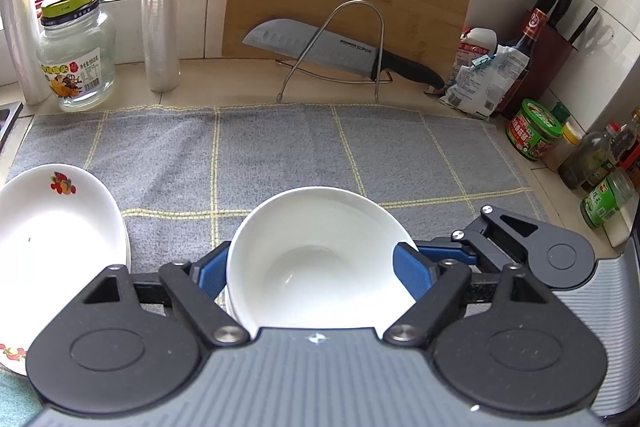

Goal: Organize plates and bowls
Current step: 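Lower the pink-flower bowl onto the white bowls and open the left gripper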

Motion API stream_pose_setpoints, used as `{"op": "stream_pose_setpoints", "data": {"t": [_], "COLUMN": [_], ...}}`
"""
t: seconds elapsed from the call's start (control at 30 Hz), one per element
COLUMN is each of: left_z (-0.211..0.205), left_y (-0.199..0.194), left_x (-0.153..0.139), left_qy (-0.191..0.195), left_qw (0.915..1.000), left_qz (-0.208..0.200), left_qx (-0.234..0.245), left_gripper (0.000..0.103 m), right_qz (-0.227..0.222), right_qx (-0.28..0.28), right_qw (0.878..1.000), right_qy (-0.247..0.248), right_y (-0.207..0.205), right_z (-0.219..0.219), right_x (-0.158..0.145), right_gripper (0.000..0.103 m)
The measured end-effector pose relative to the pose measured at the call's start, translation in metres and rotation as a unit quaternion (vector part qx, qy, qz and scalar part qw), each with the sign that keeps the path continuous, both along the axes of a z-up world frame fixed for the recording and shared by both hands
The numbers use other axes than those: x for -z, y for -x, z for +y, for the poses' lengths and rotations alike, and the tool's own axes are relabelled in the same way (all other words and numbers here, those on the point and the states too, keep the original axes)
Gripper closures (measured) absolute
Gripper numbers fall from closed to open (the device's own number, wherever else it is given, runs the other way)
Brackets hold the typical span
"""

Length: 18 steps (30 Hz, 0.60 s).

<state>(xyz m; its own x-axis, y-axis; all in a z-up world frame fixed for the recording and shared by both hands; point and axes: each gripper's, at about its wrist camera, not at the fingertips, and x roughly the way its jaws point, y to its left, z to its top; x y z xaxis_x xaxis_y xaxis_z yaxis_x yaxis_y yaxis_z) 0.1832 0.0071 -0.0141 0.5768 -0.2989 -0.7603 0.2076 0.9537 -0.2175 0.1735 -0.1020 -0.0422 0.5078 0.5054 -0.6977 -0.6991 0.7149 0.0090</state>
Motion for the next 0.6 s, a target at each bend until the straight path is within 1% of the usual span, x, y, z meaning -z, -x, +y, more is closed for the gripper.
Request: {"op": "stream_pose_setpoints", "data": {"t": [0.6], "left_z": [0.0019], "left_y": [-0.0012], "left_x": [0.0043], "left_qy": [0.006], "left_qw": [1.0], "left_qz": [0.003], "left_qx": [0.0], "left_gripper": [0.019], "right_qz": [-0.001], "right_qx": [-0.001], "right_qw": [1.0], "right_qy": [0.003], "right_y": [0.0007], "right_z": [0.001], "right_x": [0.0016], "right_gripper": [0.008]}}
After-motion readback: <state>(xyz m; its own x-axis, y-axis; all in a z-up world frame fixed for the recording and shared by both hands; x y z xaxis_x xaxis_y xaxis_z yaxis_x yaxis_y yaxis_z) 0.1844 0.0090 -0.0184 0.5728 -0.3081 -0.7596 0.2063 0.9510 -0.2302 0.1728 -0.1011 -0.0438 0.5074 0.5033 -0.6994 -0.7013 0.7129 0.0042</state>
